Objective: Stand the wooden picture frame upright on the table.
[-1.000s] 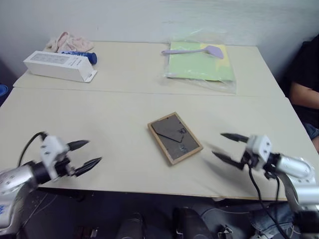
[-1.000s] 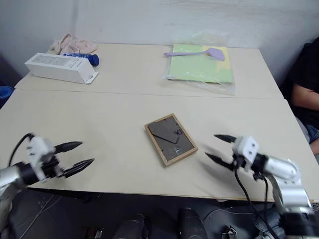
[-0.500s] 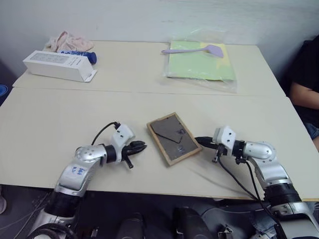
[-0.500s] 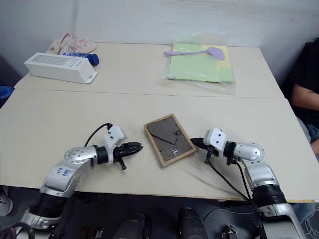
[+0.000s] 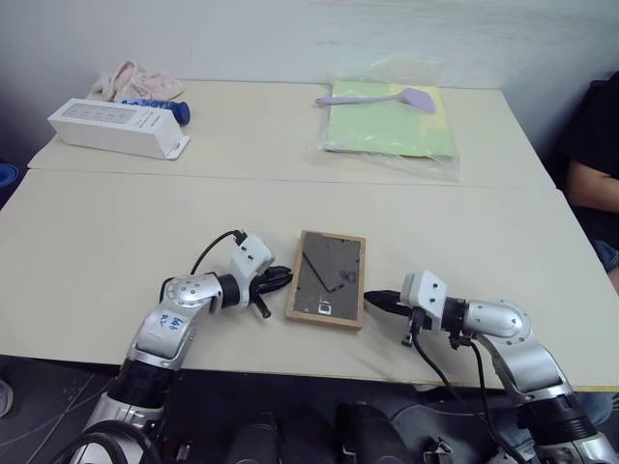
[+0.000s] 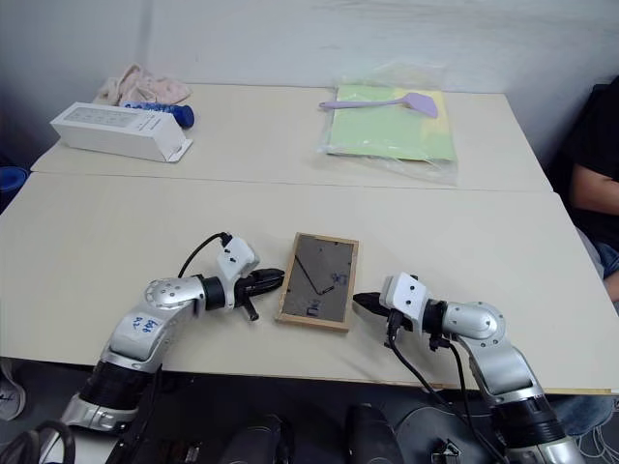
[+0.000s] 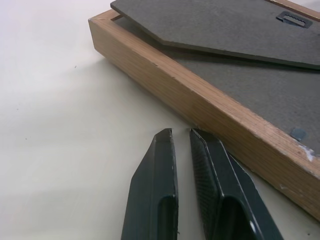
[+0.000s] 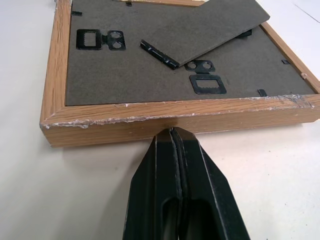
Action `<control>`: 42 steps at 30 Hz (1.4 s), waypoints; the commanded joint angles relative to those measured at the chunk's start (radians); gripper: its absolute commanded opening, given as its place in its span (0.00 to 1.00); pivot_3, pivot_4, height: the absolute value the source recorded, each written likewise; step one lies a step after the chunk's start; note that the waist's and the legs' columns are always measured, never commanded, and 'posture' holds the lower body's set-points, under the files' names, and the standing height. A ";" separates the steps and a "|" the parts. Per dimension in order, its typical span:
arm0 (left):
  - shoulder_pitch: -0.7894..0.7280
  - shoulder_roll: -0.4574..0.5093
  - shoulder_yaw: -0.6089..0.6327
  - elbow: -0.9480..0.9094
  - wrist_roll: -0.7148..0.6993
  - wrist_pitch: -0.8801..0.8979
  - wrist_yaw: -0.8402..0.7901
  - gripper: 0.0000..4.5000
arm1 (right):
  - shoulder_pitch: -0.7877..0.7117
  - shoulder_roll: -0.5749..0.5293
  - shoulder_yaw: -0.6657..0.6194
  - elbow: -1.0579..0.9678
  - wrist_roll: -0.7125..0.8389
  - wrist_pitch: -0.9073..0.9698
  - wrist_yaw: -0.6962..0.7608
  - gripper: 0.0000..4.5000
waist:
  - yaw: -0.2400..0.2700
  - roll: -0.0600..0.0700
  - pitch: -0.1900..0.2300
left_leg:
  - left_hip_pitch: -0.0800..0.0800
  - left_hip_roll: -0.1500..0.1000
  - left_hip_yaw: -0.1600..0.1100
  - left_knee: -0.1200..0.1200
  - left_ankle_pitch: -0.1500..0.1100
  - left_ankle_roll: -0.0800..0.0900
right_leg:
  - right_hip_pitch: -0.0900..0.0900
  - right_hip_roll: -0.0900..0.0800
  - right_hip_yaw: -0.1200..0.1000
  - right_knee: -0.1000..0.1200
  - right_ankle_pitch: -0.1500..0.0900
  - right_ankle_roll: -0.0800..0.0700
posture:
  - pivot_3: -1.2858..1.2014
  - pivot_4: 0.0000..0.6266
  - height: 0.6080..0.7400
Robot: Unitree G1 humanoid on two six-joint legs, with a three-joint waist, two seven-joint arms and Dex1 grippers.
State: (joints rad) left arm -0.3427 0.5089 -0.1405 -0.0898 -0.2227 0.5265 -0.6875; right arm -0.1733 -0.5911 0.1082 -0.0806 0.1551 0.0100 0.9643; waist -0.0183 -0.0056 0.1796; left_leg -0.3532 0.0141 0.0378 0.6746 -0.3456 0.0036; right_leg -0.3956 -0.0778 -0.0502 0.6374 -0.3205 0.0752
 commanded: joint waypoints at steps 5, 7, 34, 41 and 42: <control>-0.001 0.225 0.163 -0.109 -0.395 0.669 -0.210 0.46 | 0.017 -0.121 -0.018 -0.096 0.003 0.053 0.038 0.00 | -0.010 0.000 0.000 | 0.001 0.001 -0.001 -0.001 0.000 0.000 | 0.000 0.000 0.000 0.000 -0.001 -0.001 | 0.52 0.24 1.00; -0.090 0.173 0.232 -0.048 -0.461 0.893 -0.163 0.58 | 0.023 -0.136 -0.006 -0.131 -0.004 0.090 0.029 0.00 | -0.005 0.000 0.000 | 0.001 0.000 -0.001 -0.001 0.000 0.000 | 0.000 0.000 0.000 0.000 -0.001 -0.001 | 0.52 0.24 1.00; -0.382 -0.135 0.162 0.379 -0.871 1.088 0.405 0.87 | -0.001 -0.105 0.076 -0.228 -0.056 0.202 -0.039 0.00 | 0.037 -0.002 0.001 | -0.002 -0.002 -0.003 0.007 -0.002 0.001 | 0.002 -0.001 -0.001 0.000 -0.001 0.002 | 0.52 0.24 1.00; -0.349 -0.121 0.248 0.357 -0.882 1.088 0.451 0.43 | 0.036 -0.123 0.014 -0.240 0.000 0.195 -0.022 0.00 | 0.038 -0.002 0.001 | -0.002 -0.002 -0.002 0.007 -0.003 0.001 | 0.001 0.000 -0.002 -0.001 -0.001 0.002 | 0.52 0.24 1.00; -0.333 -0.114 0.263 0.338 -0.889 1.088 0.444 0.37 | 0.046 -0.122 -0.022 -0.249 0.050 0.220 -0.013 0.00 | 0.038 -0.002 0.001 | -0.002 -0.002 -0.002 0.007 -0.003 0.000 | 0.001 0.000 -0.002 -0.001 -0.001 0.002 | 0.52 0.24 1.00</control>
State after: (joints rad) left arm -0.7024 0.3779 0.1069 0.2827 -1.1183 1.6054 -0.2536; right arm -0.1361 -0.7023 0.1595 -0.2733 0.1272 0.2189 0.9368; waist 0.0195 -0.0073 0.1802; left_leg -0.3557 0.0122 0.0354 0.6816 -0.3481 0.0038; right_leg -0.3943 -0.0774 -0.0520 0.6369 -0.3214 0.0771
